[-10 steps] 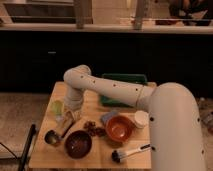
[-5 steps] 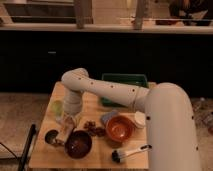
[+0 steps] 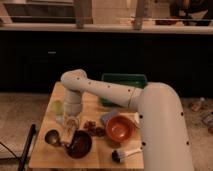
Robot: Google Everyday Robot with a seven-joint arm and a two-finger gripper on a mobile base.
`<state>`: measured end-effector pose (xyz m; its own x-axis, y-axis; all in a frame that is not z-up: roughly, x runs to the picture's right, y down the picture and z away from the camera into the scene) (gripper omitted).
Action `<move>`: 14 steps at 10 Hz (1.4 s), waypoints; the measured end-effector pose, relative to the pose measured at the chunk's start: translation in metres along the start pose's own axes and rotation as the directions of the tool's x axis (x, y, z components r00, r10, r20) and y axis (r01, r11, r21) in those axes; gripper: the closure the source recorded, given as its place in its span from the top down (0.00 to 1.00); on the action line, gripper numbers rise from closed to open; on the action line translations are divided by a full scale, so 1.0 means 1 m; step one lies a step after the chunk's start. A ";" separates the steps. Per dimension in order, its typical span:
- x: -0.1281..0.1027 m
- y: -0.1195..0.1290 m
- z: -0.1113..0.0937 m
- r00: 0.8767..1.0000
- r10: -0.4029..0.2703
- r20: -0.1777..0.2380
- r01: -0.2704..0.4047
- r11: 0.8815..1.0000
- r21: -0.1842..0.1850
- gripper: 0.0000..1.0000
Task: Place eraser in purple bowl
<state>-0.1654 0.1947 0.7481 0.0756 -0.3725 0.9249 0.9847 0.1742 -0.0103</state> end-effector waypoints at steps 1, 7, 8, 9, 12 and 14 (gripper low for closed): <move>-0.003 0.003 0.004 1.000 -0.016 0.002 0.016 1.000 -0.011 0.00; -0.018 0.023 0.017 1.000 -0.030 0.002 0.030 0.999 -0.039 0.07; -0.021 0.025 0.018 0.999 -0.033 0.008 0.034 0.998 -0.052 0.18; -0.023 0.027 0.018 0.999 -0.043 0.015 0.044 0.997 -0.069 0.30; -0.027 0.032 0.017 0.998 -0.058 0.024 0.059 0.994 -0.088 0.58; -0.030 0.034 0.016 0.998 -0.065 0.027 0.068 0.993 -0.094 0.76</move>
<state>-0.1372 0.2264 0.7264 0.0069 -0.3583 0.9336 0.9979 0.0622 0.0165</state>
